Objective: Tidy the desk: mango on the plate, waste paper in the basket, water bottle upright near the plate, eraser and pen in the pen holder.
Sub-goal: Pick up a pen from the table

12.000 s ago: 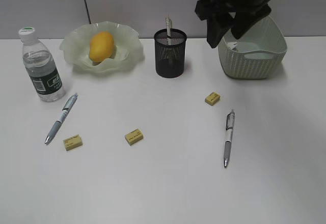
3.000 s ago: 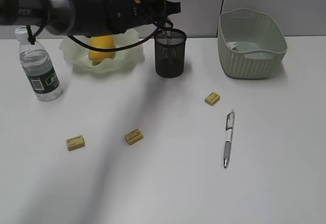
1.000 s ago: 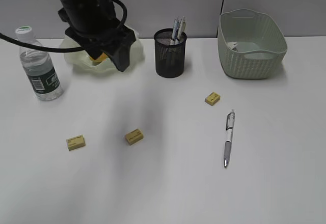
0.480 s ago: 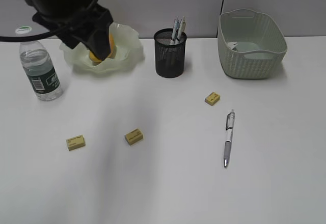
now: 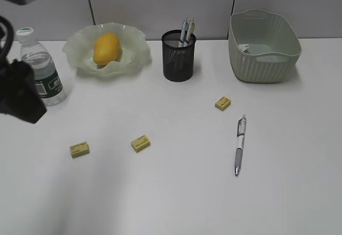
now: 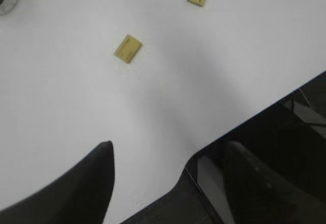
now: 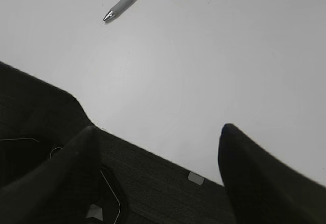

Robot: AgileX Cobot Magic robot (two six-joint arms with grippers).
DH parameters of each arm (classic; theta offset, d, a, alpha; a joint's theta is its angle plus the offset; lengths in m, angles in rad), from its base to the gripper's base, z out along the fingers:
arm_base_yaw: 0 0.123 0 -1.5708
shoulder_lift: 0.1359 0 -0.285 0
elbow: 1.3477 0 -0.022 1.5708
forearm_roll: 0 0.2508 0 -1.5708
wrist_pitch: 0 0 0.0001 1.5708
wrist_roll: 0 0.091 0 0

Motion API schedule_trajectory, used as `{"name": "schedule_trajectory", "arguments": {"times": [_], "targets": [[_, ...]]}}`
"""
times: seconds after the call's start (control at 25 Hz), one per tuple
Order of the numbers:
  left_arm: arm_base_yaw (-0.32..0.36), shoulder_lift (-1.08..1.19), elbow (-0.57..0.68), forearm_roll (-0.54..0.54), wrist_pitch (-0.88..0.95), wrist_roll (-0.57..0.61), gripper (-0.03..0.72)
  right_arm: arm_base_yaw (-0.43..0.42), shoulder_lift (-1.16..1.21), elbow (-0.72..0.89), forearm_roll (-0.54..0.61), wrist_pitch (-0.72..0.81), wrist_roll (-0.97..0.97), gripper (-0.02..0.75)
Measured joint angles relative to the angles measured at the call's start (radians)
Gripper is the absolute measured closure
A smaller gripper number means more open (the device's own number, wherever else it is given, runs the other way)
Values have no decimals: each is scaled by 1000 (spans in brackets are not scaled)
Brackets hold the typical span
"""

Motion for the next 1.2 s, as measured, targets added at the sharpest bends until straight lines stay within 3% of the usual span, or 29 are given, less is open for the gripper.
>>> {"name": "schedule_trajectory", "arguments": {"times": [0.6, 0.92, 1.2], "targets": [[0, -741, 435, 5, -37, 0, 180, 0, 0, 0, 0, 0, 0, 169], [0, -1030, 531, -1, -34, 2, 181, 0, 0, 0, 0, 0, 0, 169], [0, -1076, 542, -8, -40, 8, 182, 0, 0, 0, 0, 0, 0, 169]]}}
